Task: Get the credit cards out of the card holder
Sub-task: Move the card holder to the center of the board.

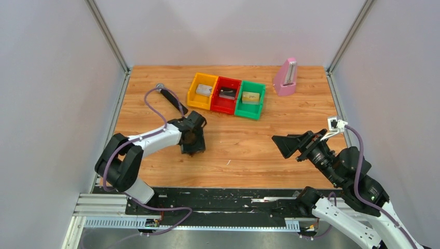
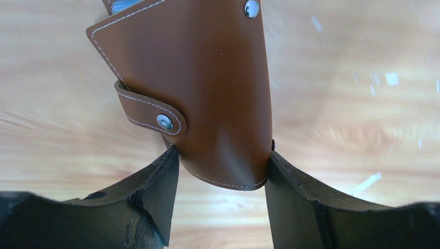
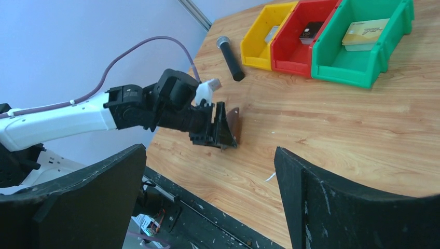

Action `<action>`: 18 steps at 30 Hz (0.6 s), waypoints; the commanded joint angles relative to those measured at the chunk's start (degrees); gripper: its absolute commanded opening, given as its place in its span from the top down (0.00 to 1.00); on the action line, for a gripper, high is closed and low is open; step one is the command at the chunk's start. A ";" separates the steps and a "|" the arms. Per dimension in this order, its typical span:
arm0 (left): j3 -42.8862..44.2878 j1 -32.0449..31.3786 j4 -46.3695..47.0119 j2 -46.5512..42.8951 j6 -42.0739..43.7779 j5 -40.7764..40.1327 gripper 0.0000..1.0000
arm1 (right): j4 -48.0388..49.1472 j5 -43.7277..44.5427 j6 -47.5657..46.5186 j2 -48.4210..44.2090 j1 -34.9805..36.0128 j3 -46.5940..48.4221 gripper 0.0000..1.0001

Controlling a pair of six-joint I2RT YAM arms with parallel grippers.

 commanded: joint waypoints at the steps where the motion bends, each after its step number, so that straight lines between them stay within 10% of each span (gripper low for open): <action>1: 0.81 -11.35 -5.75 1.87 -6.99 4.46 0.41 | -0.24 0.74 0.91 -0.32 0.23 -0.81 0.04; 8: 8.99 -25.18 -3.81 7.49 -12.38 6.06 0.31 | -1.08 1.36 1.64 -0.33 0.24 -1.66 0.04; 18: 15.00 -26.66 -4.25 4.52 -9.00 2.50 0.14 | -3.23 0.51 3.86 0.88 0.24 -4.01 0.06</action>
